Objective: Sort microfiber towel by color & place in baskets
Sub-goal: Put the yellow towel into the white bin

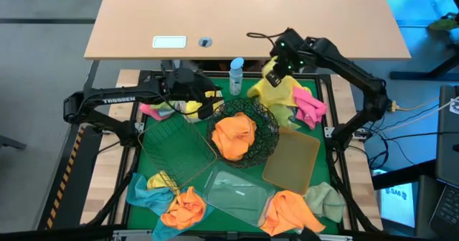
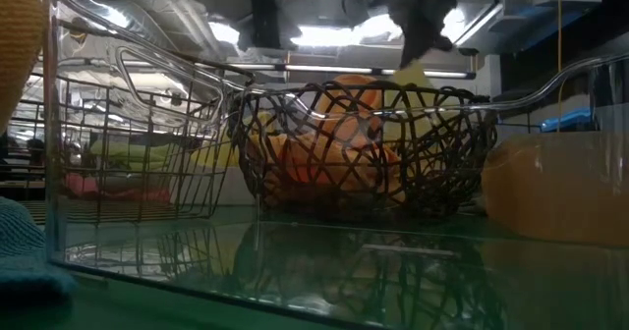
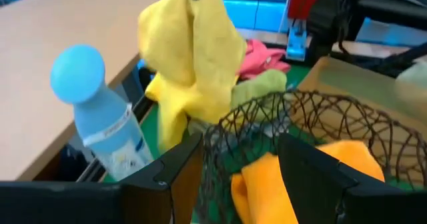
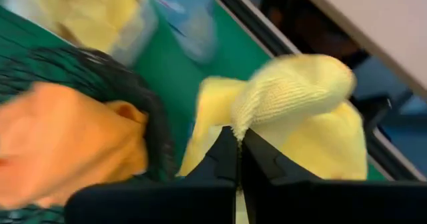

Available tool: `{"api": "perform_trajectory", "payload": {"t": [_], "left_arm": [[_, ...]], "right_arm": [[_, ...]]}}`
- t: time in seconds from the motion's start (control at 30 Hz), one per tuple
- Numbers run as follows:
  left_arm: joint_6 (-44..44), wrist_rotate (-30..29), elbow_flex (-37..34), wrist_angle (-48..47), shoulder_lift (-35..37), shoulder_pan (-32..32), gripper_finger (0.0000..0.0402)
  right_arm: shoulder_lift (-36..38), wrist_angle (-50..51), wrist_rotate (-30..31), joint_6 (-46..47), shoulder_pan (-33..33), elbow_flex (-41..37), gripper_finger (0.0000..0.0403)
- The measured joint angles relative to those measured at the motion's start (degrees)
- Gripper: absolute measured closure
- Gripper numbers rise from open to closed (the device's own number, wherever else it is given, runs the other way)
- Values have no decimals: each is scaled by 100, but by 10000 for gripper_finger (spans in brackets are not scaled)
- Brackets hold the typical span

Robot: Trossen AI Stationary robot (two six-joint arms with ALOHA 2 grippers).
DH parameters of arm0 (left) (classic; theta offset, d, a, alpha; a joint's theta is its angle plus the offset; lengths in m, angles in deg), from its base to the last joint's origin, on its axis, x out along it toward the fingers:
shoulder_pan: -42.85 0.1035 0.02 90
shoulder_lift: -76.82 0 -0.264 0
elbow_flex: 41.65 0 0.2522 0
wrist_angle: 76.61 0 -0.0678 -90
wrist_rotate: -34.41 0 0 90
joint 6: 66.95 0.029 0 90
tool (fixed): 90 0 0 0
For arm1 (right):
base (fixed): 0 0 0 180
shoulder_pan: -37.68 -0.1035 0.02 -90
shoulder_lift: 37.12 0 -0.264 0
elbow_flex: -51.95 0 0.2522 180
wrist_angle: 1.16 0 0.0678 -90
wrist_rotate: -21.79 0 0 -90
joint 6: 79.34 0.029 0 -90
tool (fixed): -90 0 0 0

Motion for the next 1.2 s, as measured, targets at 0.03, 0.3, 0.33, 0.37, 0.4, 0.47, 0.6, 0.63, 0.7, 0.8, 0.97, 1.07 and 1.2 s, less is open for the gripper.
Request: {"api": "perform_trajectory", "payload": {"t": [0.03,0.3,0.33,0.37,0.4,0.47,0.6,0.63,0.7,0.8,0.97,1.07,1.2], "left_arm": [[0,2,0,104,-35,1,214],[55,44,-2,956,-218,0,214],[145,46,-2,1107,-223,-4,214],[241,46,-2,1220,-224,-25,215],[311,45,-2,1337,-229,-38,214],[445,48,-2,1621,-240,-96,215],[835,67,-2,1951,-233,-263,215],[906,69,-2,1967,-234,-306,215],[1015,69,-2,2024,-235,-386,214],[1157,69,-2,2025,-234,-507,215],[1161,72,-2,2098,-237,-649,215],[1162,68,-2,2096,-237,-707,215],[1154,65,-2,2102,-237,-786,214]], "right_arm": [[0,1,-1,0,-81,114,401],[0,-29,-67,0,-739,754,401],[2,-62,-123,-2,-822,790,401],[2,-78,-194,-6,-913,821,401],[2,-92,-253,-3,-1005,837,401],[2,-154,-324,-8,-1173,838,401],[2,-205,-346,-136,-1513,838,401],[2,-223,-346,-151,-1593,838,401],[2,-296,-346,-152,-1751,838,401],[2,-554,-346,-155,-1978,838,401],[2,-945,-346,-297,-2292,838,401],[2,-1171,-347,-315,-2422,838,401],[-1,-1515,-346,-397,-2532,838,401]]}}
